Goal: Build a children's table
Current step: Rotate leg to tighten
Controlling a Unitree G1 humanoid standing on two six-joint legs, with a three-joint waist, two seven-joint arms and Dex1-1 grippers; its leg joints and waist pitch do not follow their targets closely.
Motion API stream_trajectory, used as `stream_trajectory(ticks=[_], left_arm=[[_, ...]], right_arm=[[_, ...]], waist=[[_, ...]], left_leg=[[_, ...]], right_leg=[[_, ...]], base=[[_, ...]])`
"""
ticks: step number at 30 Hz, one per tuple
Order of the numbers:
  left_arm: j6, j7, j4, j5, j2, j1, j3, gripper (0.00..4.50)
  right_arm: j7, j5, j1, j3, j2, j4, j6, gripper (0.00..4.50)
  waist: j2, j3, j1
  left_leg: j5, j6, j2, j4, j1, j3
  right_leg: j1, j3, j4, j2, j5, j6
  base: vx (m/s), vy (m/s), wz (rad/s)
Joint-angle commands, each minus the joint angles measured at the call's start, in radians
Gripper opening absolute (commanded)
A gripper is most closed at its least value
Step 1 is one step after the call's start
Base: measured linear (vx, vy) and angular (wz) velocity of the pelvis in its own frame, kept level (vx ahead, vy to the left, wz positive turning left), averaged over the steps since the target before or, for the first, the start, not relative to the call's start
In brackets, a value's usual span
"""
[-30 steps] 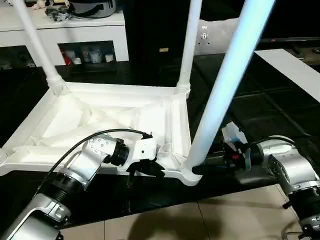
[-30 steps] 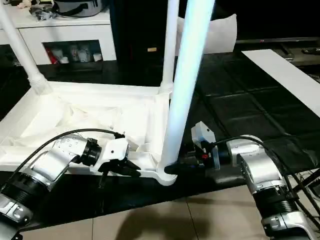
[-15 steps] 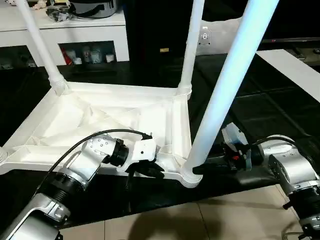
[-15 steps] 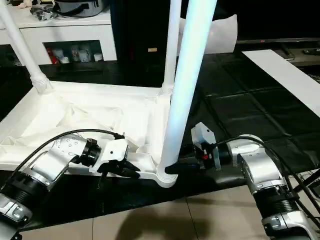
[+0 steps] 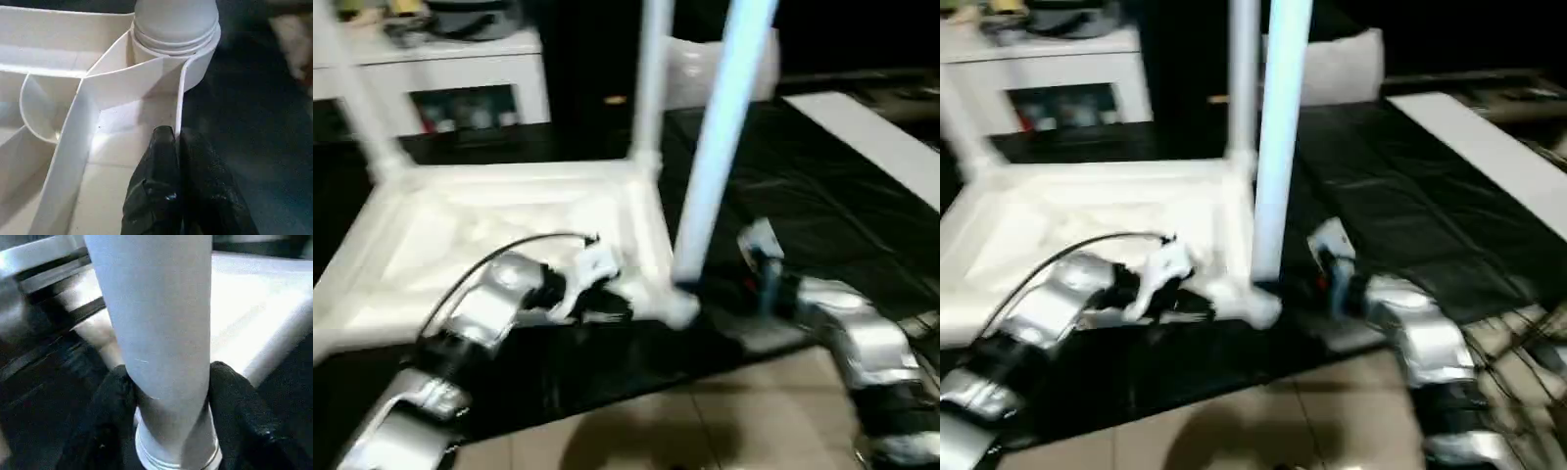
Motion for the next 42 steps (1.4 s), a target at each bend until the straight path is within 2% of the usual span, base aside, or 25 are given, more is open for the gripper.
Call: stream_trajectory(ticks=[1,2,3,4,5,6,7,8,9,12,14,15,18,19,22,24,25,27,29,31,34,36,38,39,42], left_arm=[[0.023,0.126,-0.01,-0.034,-0.114,-0.062,0.025,0.0],[0.023,0.126,-0.01,-0.034,-0.114,-0.062,0.025,0.0],[0.03,0.158,0.005,-0.03,-0.133,-0.074,0.036,0.0],[0.038,0.195,0.019,-0.027,-0.15,-0.084,0.047,0.0],[0.039,0.247,0.038,-0.025,-0.172,-0.098,0.064,0.0],[0.041,0.316,0.065,-0.023,-0.203,-0.117,0.088,0.0],[0.04,0.332,0.071,-0.023,-0.21,-0.121,0.093,0.0],[0.038,0.379,0.086,-0.019,-0.23,-0.133,0.11,0.0],[0.029,0.392,0.092,-0.005,-0.233,-0.138,0.105,0.0],[0.018,0.407,0.099,0.019,-0.235,-0.14,0.093,0.0],[0.018,0.399,0.094,0.02,-0.232,-0.136,0.091,0.0],[0.012,0.39,0.087,0.024,-0.227,-0.13,0.084,0.0],[-0.006,0.355,0.07,0.025,-0.21,-0.11,0.068,0.0],[-0.011,0.349,0.068,0.025,-0.207,-0.107,0.065,0.0],[-0.048,0.292,0.044,0.023,-0.18,-0.077,0.04,0.0],[-0.052,0.271,0.033,0.02,-0.162,-0.061,0.036,0.0],[-0.067,0.244,0.029,0.02,-0.14,-0.048,0.03,0.0],[-0.086,0.21,0.024,0.021,-0.117,-0.036,0.023,0.0],[-0.099,0.181,0.02,0.019,-0.101,-0.028,0.018,0.0],[-0.123,0.101,-0.002,0.011,-0.061,-0.009,0.001,0.0],[-0.148,0.051,-0.013,0.011,-0.032,0.003,-0.016,0.0],[-0.214,-0.065,-0.03,-0.003,0.023,0.027,-0.043,0.0],[-0.229,-0.106,-0.037,-0.009,0.039,0.034,-0.05,0.0],[-0.245,-0.155,-0.045,-0.012,0.061,0.04,-0.064,0.0],[-0.271,-0.221,-0.055,-0.015,0.095,0.043,-0.085,0.0]], right_arm=[[-0.11,0.013,-0.03,0.063,0.115,0.001,0.076,1.88],[-0.11,0.013,-0.03,0.063,0.115,0.001,0.076,1.88],[-0.157,-0.003,-0.038,0.062,0.14,0.009,0.079,1.88],[-0.208,-0.016,-0.046,0.057,0.165,0.018,0.08,1.88],[-0.282,-0.031,-0.064,0.041,0.197,0.047,0.079,1.88],[-0.382,-0.048,-0.095,0.018,0.24,0.099,0.059,1.88],[-0.394,-0.054,-0.101,0.017,0.246,0.11,0.047,1.88],[-0.431,-0.078,-0.119,0.018,0.264,0.14,0.007,1.88],[-0.456,-0.089,-0.129,0.01,0.274,0.16,-0.026,2.23],[-0.499,-0.094,-0.146,-0.019,0.295,0.195,-0.067,2.58],[-0.492,-0.106,-0.143,-0.012,0.286,0.193,-0.077,2.73],[-0.492,-0.11,-0.137,-0.012,0.282,0.187,-0.083,2.83],[-0.463,-0.115,-0.113,-0.012,0.261,0.157,-0.109,3.07],[-0.455,-0.117,-0.109,-0.01,0.255,0.156,-0.118,3.18],[-0.411,-0.123,-0.083,-0.007,0.211,0.144,-0.165,3.44],[-0.334,-0.096,-0.06,-0.01,0.177,0.116,-0.189,3.74],[-0.242,-0.058,-0.038,-0.015,0.132,0.077,-0.194,3.74],[-0.158,-0.036,-0.019,-0.014,0.082,0.044,-0.203,3.92],[-0.097,-0.026,-0.007,-0.009,0.043,0.028,-0.206,4.02],[0.033,-0.006,0.013,0.001,-0.049,0.007,-0.212,4.26],[0.092,-0.002,0.016,0.008,-0.093,0.005,-0.218,4.34],[0.212,-0.006,0.009,0.036,-0.17,0.015,-0.245,4.34],[0.263,0.001,0.008,0.048,-0.193,0.017,-0.246,4.34],[0.319,0.004,0.003,0.065,-0.215,0.026,-0.257,4.34],[0.414,0.013,-0.009,0.093,-0.247,0.048,-0.266,4.34]], waist=[[0.013,-0.061,-0.001],[0.006,-0.057,-0.006],[-0.031,-0.049,-0.027],[-0.031,-0.056,-0.024],[-0.027,-0.062,-0.034],[-0.005,-0.075,-0.034],[-0.003,-0.078,-0.036],[-0.002,-0.082,-0.037],[-0.008,-0.079,-0.039],[-0.007,-0.083,-0.04],[-0.006,-0.092,-0.028],[-0.014,-0.092,-0.02],[-0.016,-0.094,-0.002],[-0.019,-0.091,0.005],[-0.019,-0.091,0.021],[-0.021,-0.086,0.026],[-0.019,-0.082,0.03],[-0.018,-0.076,0.044],[-0.019,-0.078,0.044],[-0.019,-0.076,0.048],[-0.021,-0.077,0.05],[-0.021,-0.079,0.051],[-0.021,-0.078,0.052],[-0.019,-0.08,0.057],[-0.022,-0.082,0.067]], left_leg=[[-0.443,0.047,0.067,-0.123,-0.028,-0.032],[-0.471,0.042,0.067,-0.129,-0.02,-0.033],[-0.389,0.024,-0.057,-0.04,0.029,0.024],[-0.326,0.036,-0.078,-0.029,0.032,0.035],[-0.261,0.057,-0.069,-0.037,-0.019,0.025],[-0.219,0.055,-0.046,-0.047,-0.026,0.012],[-0.202,0.053,-0.037,-0.052,-0.027,0.005],[-0.172,0.055,-0.025,-0.059,-0.025,-0.001],[-0.152,0.065,-0.027,-0.061,-0.031,0.001],[-0.1,0.09,-0.027,-0.062,-0.036,0.001],[0.013,0.121,-0.021,-0.057,-0.035,0.0],[0.075,0.145,-0.022,-0.053,-0.039,0.001],[0.133,0.181,-0.026,-0.048,-0.039,0.007],[0.127,0.191,-0.029,-0.047,-0.038,0.012],[0.108,0.195,-0.027,-0.047,-0.04,0.016],[0.063,0.183,-0.027,-0.05,-0.038,0.022],[0.026,0.17,-0.028,-0.053,-0.034,0.025],[-0.056,0.143,-0.027,-0.059,-0.025,0.03],[-0.084,0.119,-0.028,-0.059,-0.025,0.031],[-0.105,0.11,-0.031,-0.058,-0.022,0.032],[-0.123,0.105,-0.031,-0.057,-0.023,0.031],[-0.127,0.101,-0.034,-0.055,-0.024,0.03],[-0.127,0.104,-0.032,-0.055,-0.025,0.031],[-0.12,0.105,-0.03,-0.056,-0.022,0.03],[-0.1,0.113,-0.02,-0.059,-0.024,0.027]], right_leg=[[0.102,0.073,-0.001,-0.044,-0.439,0.078],[0.092,0.094,0.009,-0.047,-0.409,0.057],[0.02,0.043,-0.103,-0.04,-0.699,0.096],[0.021,0.033,-0.105,-0.049,-0.741,0.107],[0.06,0.023,-0.097,-0.047,-0.719,0.141],[0.064,0.032,-0.089,-0.052,-0.622,0.121],[0.065,0.034,-0.083,-0.052,-0.564,0.101],[0.062,0.048,-0.07,-0.051,-0.458,0.048],[0.062,0.054,-0.06,-0.05,-0.415,0.01],[0.064,0.064,-0.045,-0.053,-0.371,-0.035],[0.065,0.077,-0.015,-0.053,-0.226,-0.089],[0.065,0.082,-0.001,-0.052,-0.152,-0.115],[0.064,0.089,0.015,-0.052,-0.098,-0.139],[0.061,0.091,0.014,-0.051,-0.105,-0.142],[0.061,0.095,0.015,-0.052,-0.141,-0.127],[0.058,0.096,0.006,-0.047,-0.198,-0.111],[0.055,0.096,-0.002,-0.046,-0.256,-0.094],[0.052,0.094,-0.02,-0.044,-0.361,-0.05],[0.051,0.091,-0.028,-0.041,-0.408,-0.022],[0.047,0.089,-0.035,-0.039,-0.439,-0.001],[0.044,0.085,-0.039,-0.037,-0.466,0.013],[0.044,0.082,-0.041,-0.037,-0.48,0.021],[0.043,0.085,-0.04,-0.037,-0.477,0.024],[0.041,0.085,-0.039,-0.036,-0.469,0.018],[0.043,0.091,-0.024,-0.039,-0.42,-0.012]], base=[[0.0,0.0,0.0],[0.0,0.0,0.0],[0.0,0.0,0.0],[0.0,0.0,0.0],[0.0,0.0,0.0],[0.0,0.0,0.0],[0.0,0.0,0.0],[0.0,0.0,0.0],[0.0,0.0,0.0],[0.038,0.001,0.02],[0.055,-0.015,0.01],[0.052,-0.018,0.01],[0.0,0.0,0.0],[0.0,0.0,0.0],[0.0,0.0,0.0],[0.0,0.0,0.0],[0.0,0.0,0.0],[0.0,0.0,0.0],[0.0,0.0,0.0],[0.0,0.0,0.0],[0.0,0.0,0.0],[0.0,0.0,0.0],[0.0,0.0,0.0],[0.0,0.0,0.0],[0.0,0.0,0.0]])
